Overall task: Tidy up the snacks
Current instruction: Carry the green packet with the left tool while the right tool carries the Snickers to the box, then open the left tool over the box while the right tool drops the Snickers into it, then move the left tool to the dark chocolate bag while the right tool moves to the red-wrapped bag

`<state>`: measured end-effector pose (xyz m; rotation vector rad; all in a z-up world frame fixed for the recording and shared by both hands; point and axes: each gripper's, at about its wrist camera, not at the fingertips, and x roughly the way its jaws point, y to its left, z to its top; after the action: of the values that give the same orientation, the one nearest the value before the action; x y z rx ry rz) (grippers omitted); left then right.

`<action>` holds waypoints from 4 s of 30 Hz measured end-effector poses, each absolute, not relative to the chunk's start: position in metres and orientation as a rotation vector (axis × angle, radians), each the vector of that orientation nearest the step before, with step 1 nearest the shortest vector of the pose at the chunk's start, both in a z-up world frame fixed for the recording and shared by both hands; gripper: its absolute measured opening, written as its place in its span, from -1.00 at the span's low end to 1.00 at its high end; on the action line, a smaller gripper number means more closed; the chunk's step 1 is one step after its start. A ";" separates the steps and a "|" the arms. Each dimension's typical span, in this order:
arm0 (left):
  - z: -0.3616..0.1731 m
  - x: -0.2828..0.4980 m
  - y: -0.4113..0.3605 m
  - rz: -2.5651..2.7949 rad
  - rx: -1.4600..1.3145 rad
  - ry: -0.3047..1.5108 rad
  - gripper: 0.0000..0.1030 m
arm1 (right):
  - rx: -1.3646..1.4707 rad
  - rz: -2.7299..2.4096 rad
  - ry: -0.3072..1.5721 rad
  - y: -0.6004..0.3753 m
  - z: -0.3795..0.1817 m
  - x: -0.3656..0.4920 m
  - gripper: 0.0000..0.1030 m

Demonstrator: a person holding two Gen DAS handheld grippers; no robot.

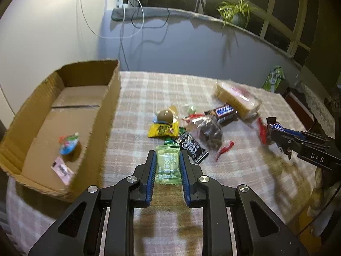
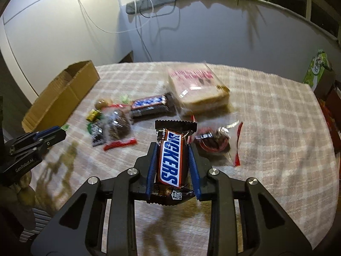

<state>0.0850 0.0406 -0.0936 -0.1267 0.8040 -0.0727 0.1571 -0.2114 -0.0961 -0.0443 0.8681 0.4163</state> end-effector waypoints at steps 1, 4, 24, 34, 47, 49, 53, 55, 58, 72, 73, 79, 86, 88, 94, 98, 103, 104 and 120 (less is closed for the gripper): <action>-0.091 0.083 0.042 -0.072 -0.129 0.796 -0.61 | -0.045 0.423 0.861 -0.210 -0.093 0.155 -0.43; -0.082 0.079 0.049 -0.063 -0.146 0.772 -0.61 | -0.046 0.448 0.835 -0.201 -0.080 0.150 -0.43; -0.063 0.061 0.130 0.093 -0.227 0.689 -0.61 | -0.106 0.661 0.735 -0.086 -0.039 0.148 -0.43; -0.067 0.058 0.172 0.179 -0.255 0.683 -0.61 | -0.167 0.762 0.718 -0.020 -0.033 0.152 -0.43; -0.075 0.060 0.194 0.214 -0.292 0.698 -0.61 | -0.225 0.839 0.759 0.049 -0.051 0.162 -0.43; -0.076 0.060 0.195 0.215 -0.294 0.701 -0.61 | -0.231 0.847 0.770 0.056 -0.055 0.165 -0.43; -0.076 0.062 0.194 0.214 -0.291 0.706 -0.61 | -0.244 0.859 0.789 0.068 -0.064 0.168 -0.43; -0.077 0.064 0.194 0.213 -0.291 0.709 -0.61 | -0.252 0.866 0.797 0.073 -0.066 0.168 -0.43; -0.078 0.066 0.195 0.217 -0.292 0.711 -0.60 | -0.265 0.870 0.803 0.078 -0.071 0.168 -0.43; -0.076 0.066 0.192 0.229 -0.271 0.702 -0.15 | -0.256 0.858 0.761 0.073 -0.062 0.169 0.23; -0.076 0.066 0.191 0.232 -0.273 0.703 -0.15 | -0.256 0.853 0.759 0.072 -0.061 0.169 0.26; -0.073 0.065 0.188 0.224 -0.272 0.698 -0.15 | -0.232 0.834 0.740 0.059 -0.054 0.169 0.54; -0.067 0.062 0.178 0.205 -0.260 0.688 -0.15 | -0.208 0.803 0.725 0.037 -0.047 0.166 0.83; -0.066 0.062 0.173 0.195 -0.259 0.686 -0.14 | -0.203 0.792 0.723 0.029 -0.046 0.166 0.88; -0.061 0.062 0.154 0.152 -0.245 0.683 -0.13 | -0.176 0.749 0.715 -0.008 -0.043 0.162 0.89; -0.058 0.065 0.138 0.117 -0.229 0.682 -0.13 | -0.149 0.701 0.708 -0.044 -0.039 0.161 0.89; -0.055 0.069 0.119 0.076 -0.214 0.683 -0.13 | -0.120 0.622 0.711 -0.093 -0.039 0.164 0.89; -0.055 0.071 0.113 0.063 -0.209 0.686 -0.13 | -0.112 0.597 0.714 -0.107 -0.039 0.166 0.89; -0.087 0.098 0.039 -0.121 -0.197 0.810 -0.13 | -0.066 0.368 0.795 -0.232 -0.068 0.185 0.89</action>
<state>0.0984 0.0389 -0.0872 -0.1974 0.8099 -0.1206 0.1854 -0.2322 -0.0684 -0.0658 0.7951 0.3676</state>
